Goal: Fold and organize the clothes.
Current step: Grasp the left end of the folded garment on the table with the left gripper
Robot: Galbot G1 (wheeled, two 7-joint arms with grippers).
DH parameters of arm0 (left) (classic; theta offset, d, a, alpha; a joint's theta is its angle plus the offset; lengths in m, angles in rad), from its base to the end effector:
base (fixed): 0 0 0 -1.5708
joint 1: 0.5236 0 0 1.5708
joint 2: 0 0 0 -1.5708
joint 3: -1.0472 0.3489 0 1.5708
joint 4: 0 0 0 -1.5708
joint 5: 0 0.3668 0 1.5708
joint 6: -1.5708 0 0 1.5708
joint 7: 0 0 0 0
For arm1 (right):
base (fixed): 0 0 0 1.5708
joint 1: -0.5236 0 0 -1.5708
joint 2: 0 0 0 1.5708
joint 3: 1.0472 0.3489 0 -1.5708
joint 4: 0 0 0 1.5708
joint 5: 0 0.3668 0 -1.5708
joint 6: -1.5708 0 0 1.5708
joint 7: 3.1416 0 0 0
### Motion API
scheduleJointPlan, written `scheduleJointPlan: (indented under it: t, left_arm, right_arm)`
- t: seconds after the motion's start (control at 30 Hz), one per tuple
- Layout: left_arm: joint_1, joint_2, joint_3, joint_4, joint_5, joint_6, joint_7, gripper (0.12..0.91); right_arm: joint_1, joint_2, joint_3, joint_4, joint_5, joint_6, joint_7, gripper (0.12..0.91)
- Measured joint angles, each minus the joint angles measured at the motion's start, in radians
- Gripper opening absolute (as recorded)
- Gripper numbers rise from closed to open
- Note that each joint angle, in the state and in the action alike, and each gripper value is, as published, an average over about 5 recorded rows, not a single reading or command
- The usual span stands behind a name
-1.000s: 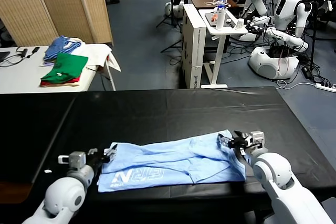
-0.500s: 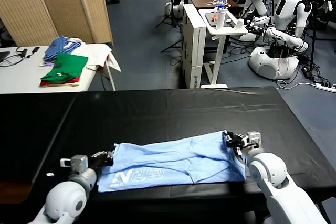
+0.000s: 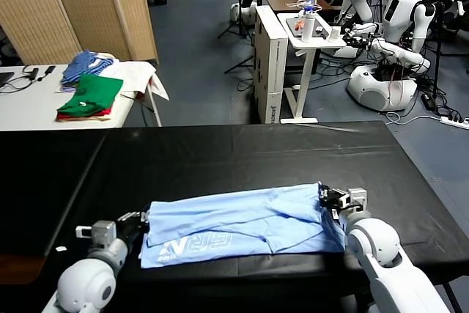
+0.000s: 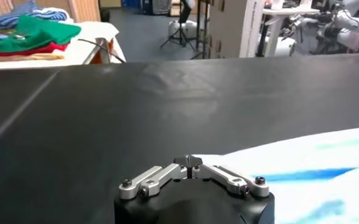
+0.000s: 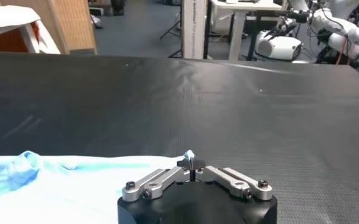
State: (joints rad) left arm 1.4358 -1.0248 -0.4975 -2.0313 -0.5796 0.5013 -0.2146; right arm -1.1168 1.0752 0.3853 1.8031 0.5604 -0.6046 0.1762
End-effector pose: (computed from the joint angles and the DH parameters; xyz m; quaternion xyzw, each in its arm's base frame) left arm 0.2421 0.0892 -0.2756 -0.0299 -0.9675 -0.0151 0.2507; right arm 0.3349 -0.0825 -0.2800 0.0394 -0.9632 0.0158 0.2655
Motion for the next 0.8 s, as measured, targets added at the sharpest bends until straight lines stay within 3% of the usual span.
scheduleJointPlan:
  t: [0.13,0.23,0.33,0.53,0.6,0.67,0.8]
  left_arm:
    - [0.006,-0.007,-0.003,-0.008,0.006,0.007,0.0,0.147]
    - [0.012,-0.014,-0.01,-0.014,0.018,0.009,-0.001,0.173]
    - [0.019,-0.023,-0.021,-0.018,0.037,0.001,-0.003,0.304]
    - [0.045,-0.034,-0.057,-0.02,0.082,-0.028,0.0,0.681]
    - [0.057,-0.04,-0.07,-0.024,0.083,-0.031,0.002,0.8]
    - [0.073,-0.049,-0.085,-0.035,0.069,-0.03,0.002,0.872]
    - [0.118,-0.08,-0.118,-0.073,0.031,-0.028,0.005,0.905]
  right_arm:
    - [-0.008,-0.003,0.009,0.013,0.006,-0.012,-0.032,0.152]
    - [-0.019,-0.011,0.02,0.029,0.0,-0.001,-0.064,0.261]
    - [-0.037,-0.022,0.036,0.052,-0.009,0.024,-0.086,0.448]
    - [-0.084,-0.043,0.079,0.116,-0.008,0.044,-0.095,0.81]
    - [-0.105,-0.051,0.099,0.143,-0.002,0.046,-0.096,0.877]
    - [-0.127,-0.059,0.12,0.171,0.005,0.048,-0.098,0.898]
    - [-0.169,-0.077,0.162,0.213,0.017,0.056,-0.108,0.906]
